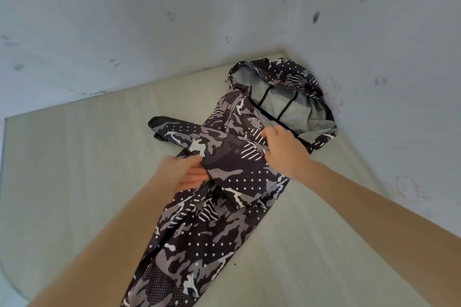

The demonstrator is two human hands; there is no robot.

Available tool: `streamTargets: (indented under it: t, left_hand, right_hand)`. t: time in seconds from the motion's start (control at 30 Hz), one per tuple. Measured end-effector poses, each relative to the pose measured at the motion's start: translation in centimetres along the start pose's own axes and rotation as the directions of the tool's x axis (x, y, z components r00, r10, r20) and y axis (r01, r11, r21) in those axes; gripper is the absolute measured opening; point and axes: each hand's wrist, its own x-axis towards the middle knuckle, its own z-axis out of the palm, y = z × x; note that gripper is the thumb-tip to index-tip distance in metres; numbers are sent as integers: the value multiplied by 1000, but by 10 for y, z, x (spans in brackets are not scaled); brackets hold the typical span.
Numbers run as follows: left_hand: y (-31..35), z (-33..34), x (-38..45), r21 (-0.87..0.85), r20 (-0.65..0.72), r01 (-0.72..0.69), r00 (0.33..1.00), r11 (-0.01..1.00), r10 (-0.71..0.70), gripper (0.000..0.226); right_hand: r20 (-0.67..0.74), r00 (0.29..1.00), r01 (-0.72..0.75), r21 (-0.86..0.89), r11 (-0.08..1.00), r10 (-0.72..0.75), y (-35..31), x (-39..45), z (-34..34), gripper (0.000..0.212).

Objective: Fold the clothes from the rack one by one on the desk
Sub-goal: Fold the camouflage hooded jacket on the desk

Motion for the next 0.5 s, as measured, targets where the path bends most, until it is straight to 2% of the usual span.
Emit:
streamTargets:
  t: [0.07, 0.13, 0.27, 0.33, 0.4, 0.43, 0.47, 0.5]
  left_hand:
    - [12, -12, 12, -120, -103, -32, 995, 992, 20, 24]
    - [22, -16, 27, -254, -98, -8, 995, 967, -18, 24]
    - [40, -7, 47, -399, 2, 105, 994, 911, -113, 20]
    - [50, 0, 48, -419, 54, 118, 993, 900, -105, 17]
    - [62, 8, 42, -469, 123, 114, 990, 876, -63, 28]
    - [68, 12, 39, -515, 145, 95, 989, 852, -22, 30]
    - [72, 13, 36, -554, 162, 58, 986, 830, 39, 27]
    - [76, 14, 33, -582, 176, 8, 977, 813, 117, 21]
  right_hand:
    - [-87, 994, 56, -56, 997, -61, -19, -2, 3, 33]
    - [-102, 993, 46, -46, 998, -51, -34, 1, 6, 35]
    - [21, 998, -68, 51, 996, 67, -36, 23, 10, 44]
    - [138, 984, -140, 216, 966, 112, -28, 34, 7, 34]
    - [237, 966, -181, 341, 923, 102, -22, 38, -2, 27]
    - [216, 970, -188, 395, 899, 108, -20, 38, -6, 29]
    - [135, 983, -171, 451, 876, 123, -19, 36, -10, 27]
    - [-7, 989, -124, 498, 858, 147, -20, 32, -13, 21]
